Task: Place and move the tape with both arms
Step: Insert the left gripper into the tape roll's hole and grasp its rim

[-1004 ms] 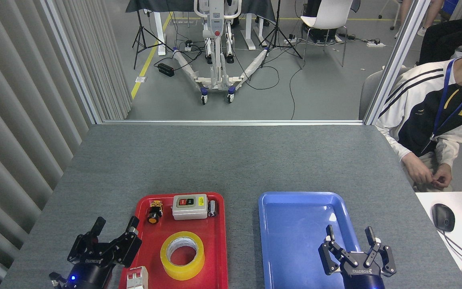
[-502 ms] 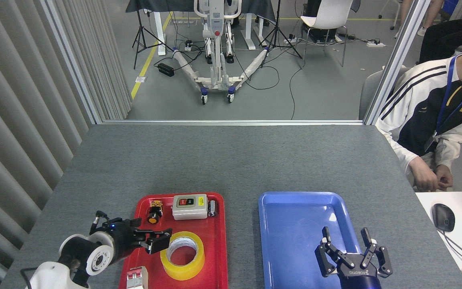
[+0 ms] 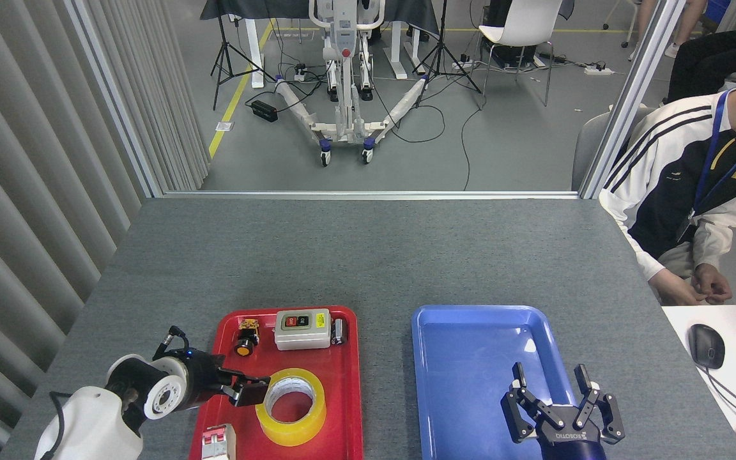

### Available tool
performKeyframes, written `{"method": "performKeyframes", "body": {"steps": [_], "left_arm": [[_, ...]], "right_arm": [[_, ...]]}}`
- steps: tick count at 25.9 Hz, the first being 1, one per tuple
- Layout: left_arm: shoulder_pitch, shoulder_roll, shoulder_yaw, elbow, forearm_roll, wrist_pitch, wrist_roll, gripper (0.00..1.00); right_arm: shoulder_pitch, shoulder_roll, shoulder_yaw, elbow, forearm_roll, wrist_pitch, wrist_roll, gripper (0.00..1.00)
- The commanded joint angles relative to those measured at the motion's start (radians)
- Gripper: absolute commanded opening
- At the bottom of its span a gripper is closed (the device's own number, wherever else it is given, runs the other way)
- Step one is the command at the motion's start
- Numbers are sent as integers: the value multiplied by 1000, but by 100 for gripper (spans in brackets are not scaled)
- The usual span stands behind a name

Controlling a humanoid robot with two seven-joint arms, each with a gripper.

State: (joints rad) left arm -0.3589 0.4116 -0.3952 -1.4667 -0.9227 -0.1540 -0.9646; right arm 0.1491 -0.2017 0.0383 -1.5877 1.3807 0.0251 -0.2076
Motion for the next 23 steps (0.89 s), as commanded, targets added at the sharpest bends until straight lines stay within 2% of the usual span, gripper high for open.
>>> {"method": "performKeyframes", "body": {"steps": [1,5,13,17,23], "left_arm": [[-18,-53,-1,78,1,7,-2,100],[-21,-82,-2,101,-1,8,-3,100],[-28,-76,-7,131,-11,24,0,100],[-28,-83,-13,138,-15,57,1,86],[-40,-99,-53,183,-16,65,4,80]], "right_arm": [[0,-4,0,2,0,-1,-7,99],[0,-4,0,3,1,1,-10,99],[0,-5,0,6,1,-1,-12,99],[0,-5,0,8,1,-1,-12,99],[0,-7,0,8,4,-1,-7,99]]}}
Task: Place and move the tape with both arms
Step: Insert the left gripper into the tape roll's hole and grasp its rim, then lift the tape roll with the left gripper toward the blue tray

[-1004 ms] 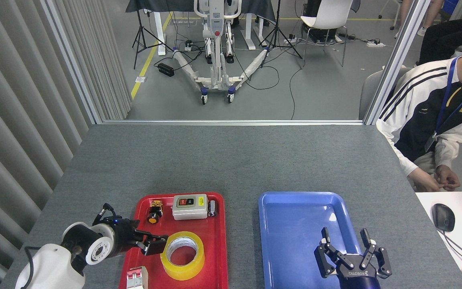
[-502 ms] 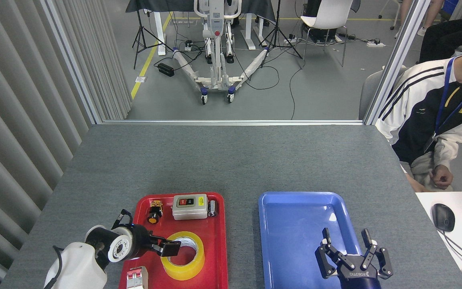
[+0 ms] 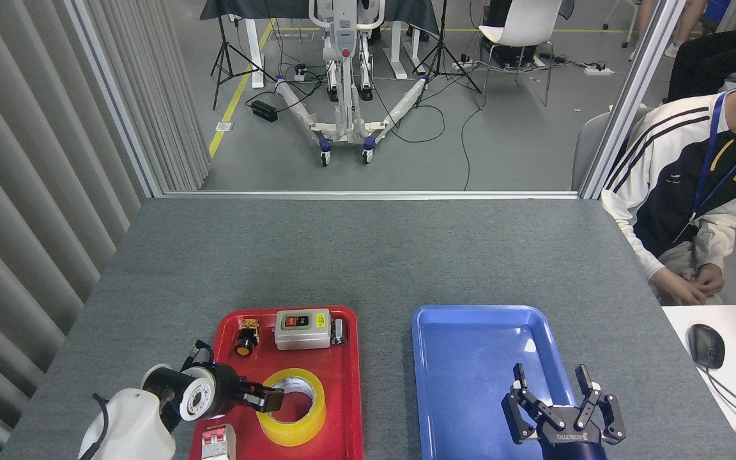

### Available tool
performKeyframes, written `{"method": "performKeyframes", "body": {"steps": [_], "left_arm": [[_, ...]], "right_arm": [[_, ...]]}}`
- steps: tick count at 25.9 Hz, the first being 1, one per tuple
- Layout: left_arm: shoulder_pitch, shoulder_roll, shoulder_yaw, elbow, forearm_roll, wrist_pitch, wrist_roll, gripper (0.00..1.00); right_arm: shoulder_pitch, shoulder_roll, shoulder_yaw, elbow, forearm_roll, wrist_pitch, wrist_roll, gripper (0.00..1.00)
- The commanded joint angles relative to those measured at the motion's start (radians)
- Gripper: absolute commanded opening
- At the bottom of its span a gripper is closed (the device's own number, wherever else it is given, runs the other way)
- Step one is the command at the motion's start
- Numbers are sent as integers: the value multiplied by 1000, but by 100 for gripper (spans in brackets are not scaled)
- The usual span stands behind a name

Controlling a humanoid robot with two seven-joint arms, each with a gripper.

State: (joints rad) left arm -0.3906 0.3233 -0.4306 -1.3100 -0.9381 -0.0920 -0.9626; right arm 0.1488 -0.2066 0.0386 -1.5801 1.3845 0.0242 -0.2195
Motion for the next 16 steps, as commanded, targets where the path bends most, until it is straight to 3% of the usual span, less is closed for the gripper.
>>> {"method": "performKeyframes", "body": {"steps": [1,5,8,9,11,16], "left_arm": [[-10,-13,-20,35,-1,3,2,79],[-11,-18,-22,37,1,-14,2,42],[-13,-18,-20,24,18,-52,2,5],[-14,-16,-20,23,19,-95,-1,0],[-14,-9,-14,23,44,-164,-1,0],[-36,-3,-8,6,188,-207,10,0]], "right_arm": [[0,-4,0,0,1,-1,5,99],[-2,-4,0,0,1,-1,5,99],[0,4,0,0,8,0,6,99],[0,6,0,0,14,0,6,99],[0,7,0,0,24,0,6,99],[-2,-2,0,2,31,2,6,99]]}}
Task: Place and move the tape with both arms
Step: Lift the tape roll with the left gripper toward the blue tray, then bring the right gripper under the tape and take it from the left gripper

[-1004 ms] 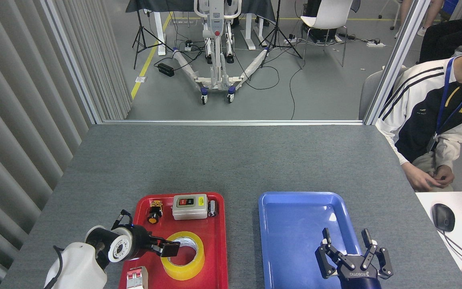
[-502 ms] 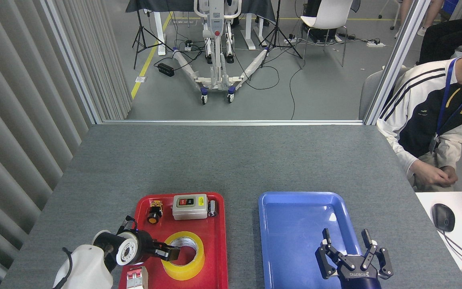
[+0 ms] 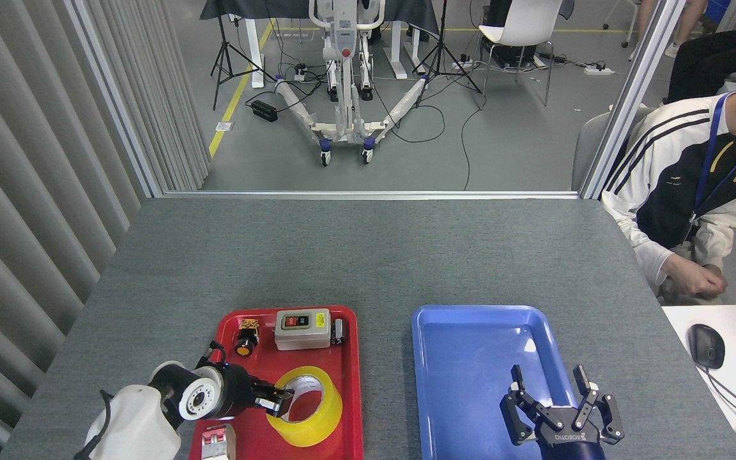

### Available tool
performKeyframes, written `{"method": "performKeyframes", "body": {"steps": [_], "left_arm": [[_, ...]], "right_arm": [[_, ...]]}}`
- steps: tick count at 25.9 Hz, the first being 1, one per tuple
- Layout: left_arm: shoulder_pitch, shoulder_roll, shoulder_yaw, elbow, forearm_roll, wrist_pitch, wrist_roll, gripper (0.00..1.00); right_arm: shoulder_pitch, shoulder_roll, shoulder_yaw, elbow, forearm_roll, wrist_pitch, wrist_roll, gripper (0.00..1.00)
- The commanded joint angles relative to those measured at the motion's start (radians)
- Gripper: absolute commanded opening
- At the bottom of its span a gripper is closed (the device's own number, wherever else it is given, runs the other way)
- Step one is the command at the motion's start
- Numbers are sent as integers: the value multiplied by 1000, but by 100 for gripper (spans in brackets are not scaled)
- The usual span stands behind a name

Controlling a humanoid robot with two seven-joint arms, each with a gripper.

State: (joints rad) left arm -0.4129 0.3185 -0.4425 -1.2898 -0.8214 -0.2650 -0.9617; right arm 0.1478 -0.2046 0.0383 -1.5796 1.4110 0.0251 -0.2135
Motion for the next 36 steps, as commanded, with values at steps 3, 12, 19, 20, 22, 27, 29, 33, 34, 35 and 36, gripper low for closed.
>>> {"method": "performKeyframes", "body": {"steps": [3,12,19,20,22,27,29,33,34,35,36], "left_arm": [[-20,-10,44,-109,171,-146,50,0],[-21,-131,100,29,300,-520,360,0],[37,-222,222,24,326,-520,383,0],[43,-226,223,26,324,-520,382,0],[51,-226,222,30,323,-520,382,0],[75,-222,202,35,317,-520,380,0],[78,-222,183,29,318,-520,380,0],[94,-222,154,24,317,-520,380,0],[98,-225,154,24,315,-520,380,0],[100,-226,153,24,317,-520,380,0],[100,-226,153,23,317,-520,380,0]], "right_arm": [[-1,-4,2,1,13,-4,0,99],[-8,-55,11,0,83,-212,-4,100],[-1,-168,6,-74,157,-751,-202,99],[1,-168,8,-94,181,-754,-230,100],[-11,-164,14,-106,203,-749,-239,99],[-80,-156,144,-102,229,-683,-239,99],[-85,-150,172,-99,259,-611,-239,98],[-97,-118,232,-88,324,-580,-239,94],[-96,-116,250,-80,333,-580,-239,93],[-97,-114,268,-72,335,-580,-238,92],[-97,-114,279,-68,335,-580,-238,90]]}}
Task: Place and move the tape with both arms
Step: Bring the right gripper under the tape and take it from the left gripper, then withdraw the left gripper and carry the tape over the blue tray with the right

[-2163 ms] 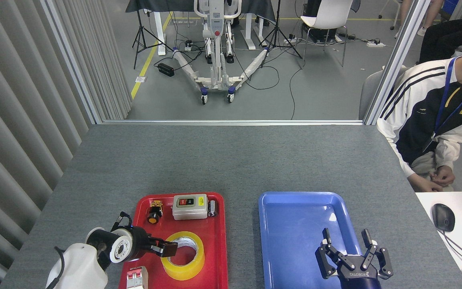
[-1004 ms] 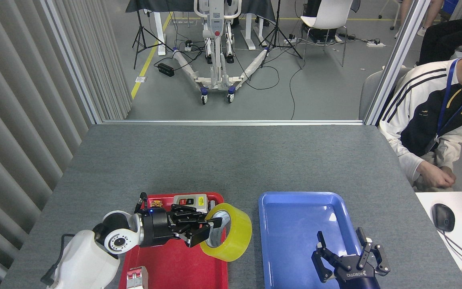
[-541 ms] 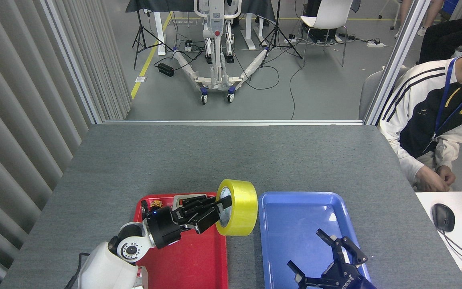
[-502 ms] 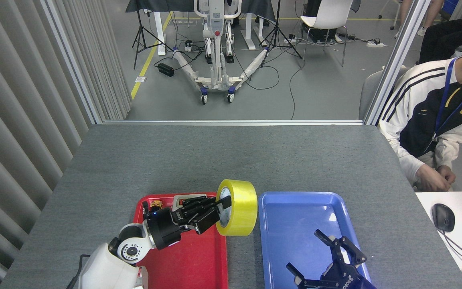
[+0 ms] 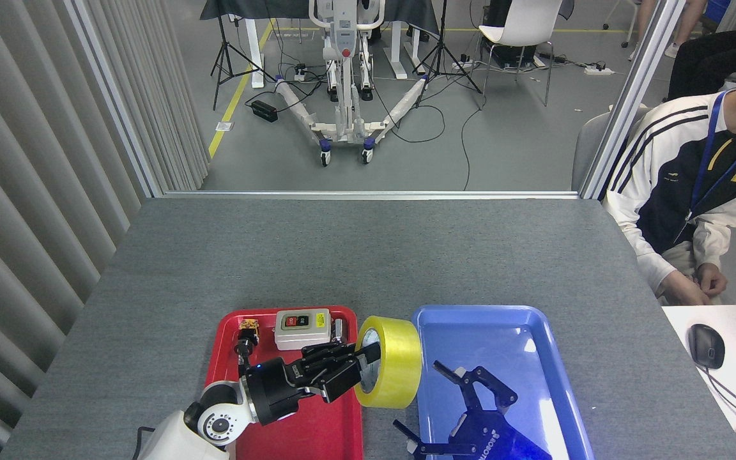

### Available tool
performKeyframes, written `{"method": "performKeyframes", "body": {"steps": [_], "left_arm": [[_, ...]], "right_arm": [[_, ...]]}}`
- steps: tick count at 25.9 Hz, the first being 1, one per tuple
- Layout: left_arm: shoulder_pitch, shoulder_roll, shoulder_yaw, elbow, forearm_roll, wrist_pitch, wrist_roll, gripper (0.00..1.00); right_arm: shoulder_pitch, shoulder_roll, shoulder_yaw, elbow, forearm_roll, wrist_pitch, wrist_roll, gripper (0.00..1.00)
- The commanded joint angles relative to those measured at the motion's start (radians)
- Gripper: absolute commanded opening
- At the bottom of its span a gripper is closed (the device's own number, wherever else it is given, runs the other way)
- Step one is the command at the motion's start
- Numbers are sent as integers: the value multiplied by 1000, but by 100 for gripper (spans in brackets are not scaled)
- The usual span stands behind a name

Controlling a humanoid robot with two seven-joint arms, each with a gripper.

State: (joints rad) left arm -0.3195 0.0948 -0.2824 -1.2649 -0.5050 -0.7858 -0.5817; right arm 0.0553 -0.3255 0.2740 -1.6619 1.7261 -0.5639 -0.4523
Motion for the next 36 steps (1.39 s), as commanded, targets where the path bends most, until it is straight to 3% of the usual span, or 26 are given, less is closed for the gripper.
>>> {"method": "performKeyframes", "body": {"steps": [1,4,7,14,15,17,18,22,26,32,34,36], "left_arm": [[7,-4,-11,-7,0,0,0,0],[7,-4,-20,-22,-1,0,0,0],[7,-4,-21,-27,-1,0,0,0],[19,-12,-35,-59,-12,0,-7,2],[19,-18,-35,-62,-10,0,-6,17],[19,-24,-23,-60,3,0,6,79],[19,-26,-20,-67,8,0,19,100],[23,-15,2,-133,28,0,37,100],[83,8,49,-128,226,0,112,100],[168,66,77,-119,275,0,592,100],[192,111,92,-123,273,8,760,100],[215,163,98,-146,270,98,875,100]], "right_arm": [[-3,6,47,22,21,9,3,85],[1,6,73,30,21,-21,15,49],[4,10,80,33,21,-62,57,25],[3,49,83,44,21,-67,67,9],[3,51,82,44,21,-68,69,4],[6,48,82,44,21,-73,69,0],[8,46,80,44,21,-74,69,0],[8,43,68,33,12,-67,70,0],[9,13,-6,30,-3,-53,84,0],[1,-23,-136,36,-172,55,320,0],[-12,-24,-164,36,-181,88,376,0],[-26,-35,-193,36,-181,98,388,0]]}}
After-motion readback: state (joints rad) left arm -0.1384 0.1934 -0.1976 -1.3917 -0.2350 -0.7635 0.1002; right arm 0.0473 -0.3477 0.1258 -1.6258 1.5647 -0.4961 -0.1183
